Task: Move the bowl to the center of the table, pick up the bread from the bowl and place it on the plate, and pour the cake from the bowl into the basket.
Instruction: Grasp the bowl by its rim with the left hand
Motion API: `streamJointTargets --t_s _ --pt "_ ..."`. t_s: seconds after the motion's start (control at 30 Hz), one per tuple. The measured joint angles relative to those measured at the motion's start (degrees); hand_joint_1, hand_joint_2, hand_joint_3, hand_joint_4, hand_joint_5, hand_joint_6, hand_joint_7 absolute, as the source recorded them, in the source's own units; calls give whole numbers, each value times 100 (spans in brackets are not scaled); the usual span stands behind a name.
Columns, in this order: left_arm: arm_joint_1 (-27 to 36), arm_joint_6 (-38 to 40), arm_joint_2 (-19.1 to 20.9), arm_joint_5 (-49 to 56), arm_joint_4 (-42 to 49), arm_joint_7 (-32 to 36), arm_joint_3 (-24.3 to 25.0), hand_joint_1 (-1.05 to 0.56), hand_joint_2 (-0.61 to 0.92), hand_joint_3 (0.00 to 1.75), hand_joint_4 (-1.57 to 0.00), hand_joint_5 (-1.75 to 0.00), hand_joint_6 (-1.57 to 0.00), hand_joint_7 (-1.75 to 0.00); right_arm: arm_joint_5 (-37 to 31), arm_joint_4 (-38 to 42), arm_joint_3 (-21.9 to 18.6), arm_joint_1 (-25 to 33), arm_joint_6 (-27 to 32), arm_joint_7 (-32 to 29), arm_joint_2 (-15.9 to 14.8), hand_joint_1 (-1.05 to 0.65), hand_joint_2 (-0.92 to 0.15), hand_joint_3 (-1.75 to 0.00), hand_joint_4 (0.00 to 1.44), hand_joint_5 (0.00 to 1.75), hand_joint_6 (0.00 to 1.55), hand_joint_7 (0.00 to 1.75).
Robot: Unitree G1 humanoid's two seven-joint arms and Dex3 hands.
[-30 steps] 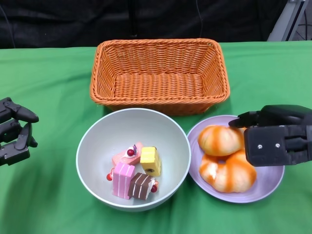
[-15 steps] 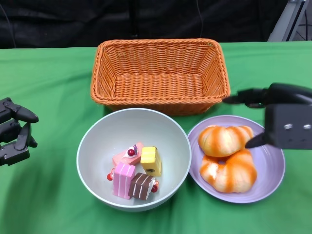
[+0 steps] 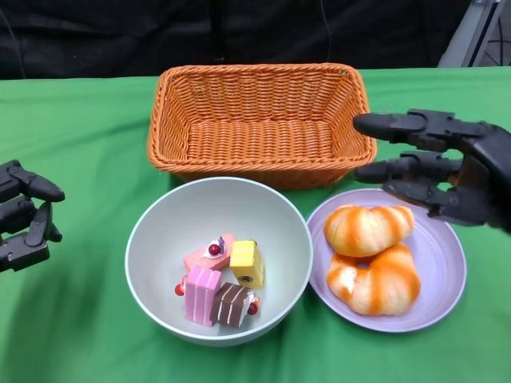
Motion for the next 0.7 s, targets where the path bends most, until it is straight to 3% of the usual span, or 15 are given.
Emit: streamJointTargets --t_s 0.07,0.1,0.17,0.2,0.23,0.3,0.33,0.43,0.7 --pt "2 -5 1 21 -1 -3 -34 -4 56 104 -84 -148 -88 -117 51 -28 12 230 -147 -251 278 -9 -77 -77 67 134 70 102" --pt "4 -11 4 45 -3 -3 -59 -4 58 101 -84 -146 -89 -114 71 -30 17 321 -232 -331 368 -8 -75 -82 67 140 67 110" --pt "17 -81 6 120 -12 -25 -97 -5 63 83 -83 -134 -93 -88 45 -29 25 457 -488 -459 476 -8 -72 -88 70 152 66 125" --pt "31 -141 8 120 -19 -101 -102 -11 64 70 -84 -115 -96 -67 -40 -33 32 522 -658 -558 504 -9 -71 -90 69 158 64 133" --pt "49 -235 12 121 -27 -204 -115 -23 71 43 -86 -85 -98 -37 -126 -40 40 587 -774 -668 522 -10 -70 -92 68 166 62 141" --pt "98 -557 66 192 -48 -424 -230 -36 82 15 -88 -47 -94 -11 -288 -78 76 769 -940 -863 549 -11 -69 -93 67 172 59 148" --pt "137 -735 123 262 -75 -526 -313 -45 88 8 -74 -26 -77 -4 -299 -82 101 848 -978 -914 560 -10 -67 -97 66 174 56 154" --pt "262 -1244 407 645 -266 -874 -687 -61 92 6 -56 -6 -57 -1 -281 -99 120 1038 -993 -1000 575 -9 -64 -105 67 175 55 160" --pt "343 -1490 528 825 -353 -935 -949 -64 92 6 -53 -2 -54 0 -259 -118 155 1090 -992 -1061 576 -9 -62 -108 67 175 54 161"
